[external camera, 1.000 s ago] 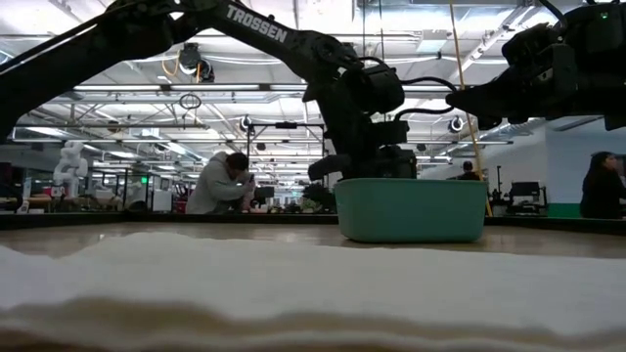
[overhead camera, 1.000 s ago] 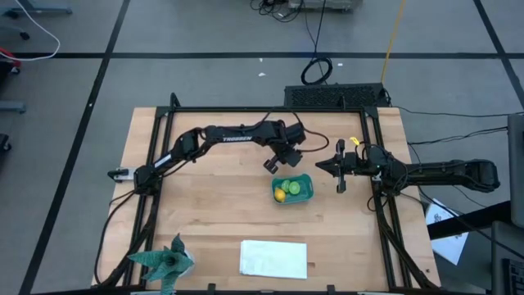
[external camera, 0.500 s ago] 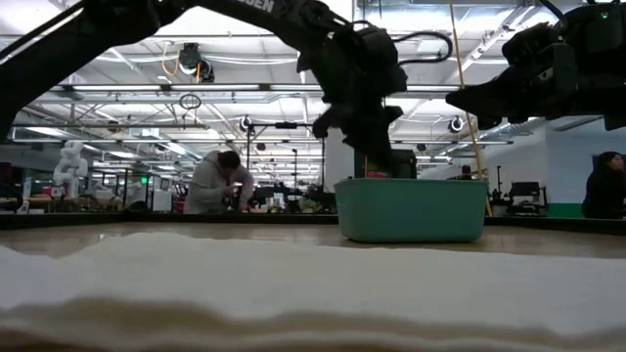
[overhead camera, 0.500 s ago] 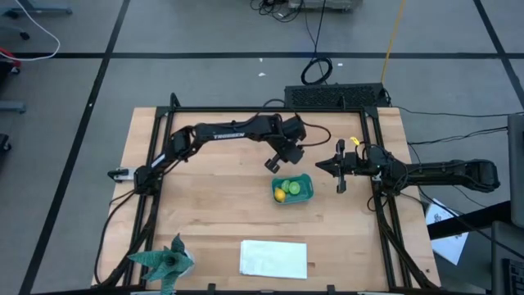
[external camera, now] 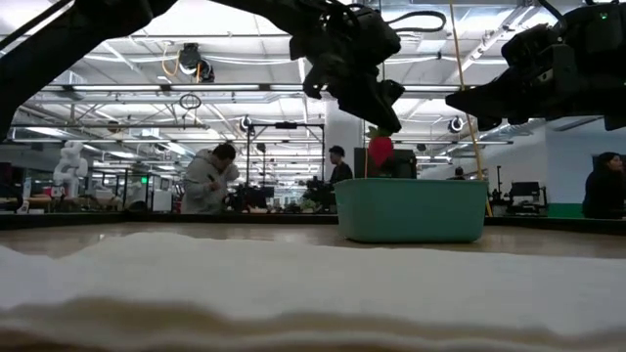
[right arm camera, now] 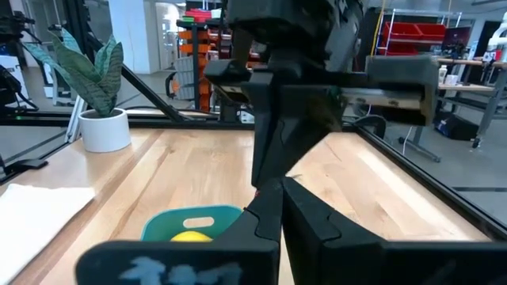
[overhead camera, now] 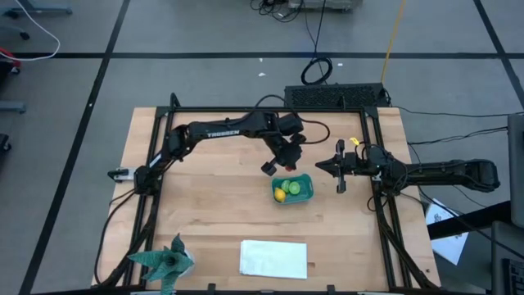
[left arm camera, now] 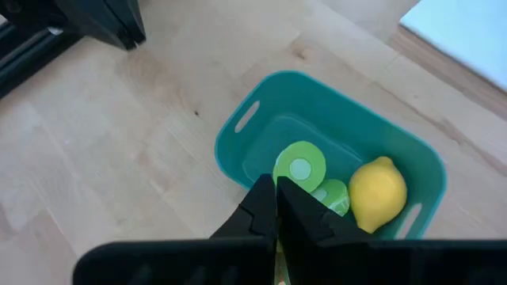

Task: Pick and placing Produce into tupperware
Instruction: Put the red strawberry into the green bin

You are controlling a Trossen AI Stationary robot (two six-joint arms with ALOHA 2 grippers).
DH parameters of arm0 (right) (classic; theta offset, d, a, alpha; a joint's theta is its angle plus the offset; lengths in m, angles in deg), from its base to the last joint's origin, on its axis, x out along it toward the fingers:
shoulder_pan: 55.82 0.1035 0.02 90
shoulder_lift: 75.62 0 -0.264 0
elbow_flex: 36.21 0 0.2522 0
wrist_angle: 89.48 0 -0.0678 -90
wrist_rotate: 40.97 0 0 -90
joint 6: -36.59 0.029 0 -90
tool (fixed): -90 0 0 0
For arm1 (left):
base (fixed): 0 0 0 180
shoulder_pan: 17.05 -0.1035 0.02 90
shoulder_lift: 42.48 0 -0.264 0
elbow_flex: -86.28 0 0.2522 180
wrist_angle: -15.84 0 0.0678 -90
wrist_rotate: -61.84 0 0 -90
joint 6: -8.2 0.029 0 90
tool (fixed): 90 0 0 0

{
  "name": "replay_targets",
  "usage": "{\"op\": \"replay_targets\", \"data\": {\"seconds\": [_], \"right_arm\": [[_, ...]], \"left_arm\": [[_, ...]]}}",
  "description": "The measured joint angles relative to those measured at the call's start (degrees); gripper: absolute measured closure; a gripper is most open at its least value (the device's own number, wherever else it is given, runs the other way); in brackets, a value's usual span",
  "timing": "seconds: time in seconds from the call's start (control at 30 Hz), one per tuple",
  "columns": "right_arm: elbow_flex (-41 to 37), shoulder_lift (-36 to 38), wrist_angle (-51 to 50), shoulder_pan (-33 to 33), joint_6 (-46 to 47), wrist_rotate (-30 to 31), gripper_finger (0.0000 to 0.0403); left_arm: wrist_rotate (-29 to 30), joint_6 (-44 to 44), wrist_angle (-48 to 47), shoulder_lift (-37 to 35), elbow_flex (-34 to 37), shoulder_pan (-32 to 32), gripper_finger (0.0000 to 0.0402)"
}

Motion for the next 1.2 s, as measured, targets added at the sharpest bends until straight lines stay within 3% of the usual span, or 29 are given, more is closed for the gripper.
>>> {"op": "replay_targets", "data": {"seconds": [1.2], "right_arm": [[0.0,0.0,0.0,0.0,1.1,-0.2,0.0403]], "left_arm": [[-5.2,-4.2,-7.8,-14.8,0.0,-2.6,0.0401]]}}
